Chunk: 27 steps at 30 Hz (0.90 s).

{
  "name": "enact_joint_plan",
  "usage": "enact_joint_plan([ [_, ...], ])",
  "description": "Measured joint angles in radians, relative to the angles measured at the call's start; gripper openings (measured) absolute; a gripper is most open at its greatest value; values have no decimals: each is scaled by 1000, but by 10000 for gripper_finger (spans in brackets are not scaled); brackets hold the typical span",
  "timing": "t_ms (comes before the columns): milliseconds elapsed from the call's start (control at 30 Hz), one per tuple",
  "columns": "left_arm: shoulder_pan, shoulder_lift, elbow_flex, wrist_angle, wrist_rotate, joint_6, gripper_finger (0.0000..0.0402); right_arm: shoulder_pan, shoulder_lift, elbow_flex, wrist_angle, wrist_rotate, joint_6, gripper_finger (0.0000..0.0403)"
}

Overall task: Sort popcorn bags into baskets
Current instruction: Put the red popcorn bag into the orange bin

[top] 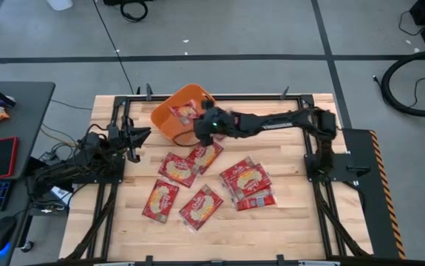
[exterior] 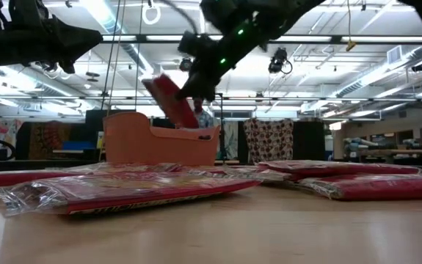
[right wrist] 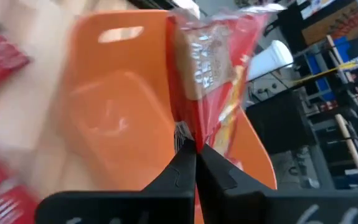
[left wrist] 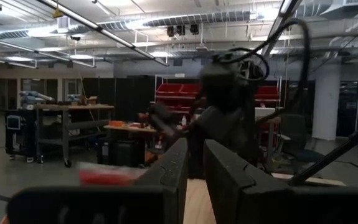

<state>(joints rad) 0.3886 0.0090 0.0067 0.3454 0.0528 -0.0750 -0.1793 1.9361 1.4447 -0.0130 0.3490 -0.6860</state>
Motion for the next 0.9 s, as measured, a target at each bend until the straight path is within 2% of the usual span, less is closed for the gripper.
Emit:
enact_joint_plan([
  [267, 0, 0, 0, 0, -3, 0, 57, -53, 190, 238, -156, 23, -95, 11],
  [467, 0, 0, 0, 0, -3, 0, 57, -75, 269, 352, -311, 24, -71, 59],
  [567, 0, 0, 0, 0, -4, 0, 57, -63, 269, 372, -371, 27, -39, 91],
  [700, 0, 0, 0, -1, -4, 0, 57, -20, 202, 375, -483, 87, 4, 125],
  [900, 0, 0, 0, -2, -4, 0, 57, 53, 88, 377, -660, 102, 127, 137],
])
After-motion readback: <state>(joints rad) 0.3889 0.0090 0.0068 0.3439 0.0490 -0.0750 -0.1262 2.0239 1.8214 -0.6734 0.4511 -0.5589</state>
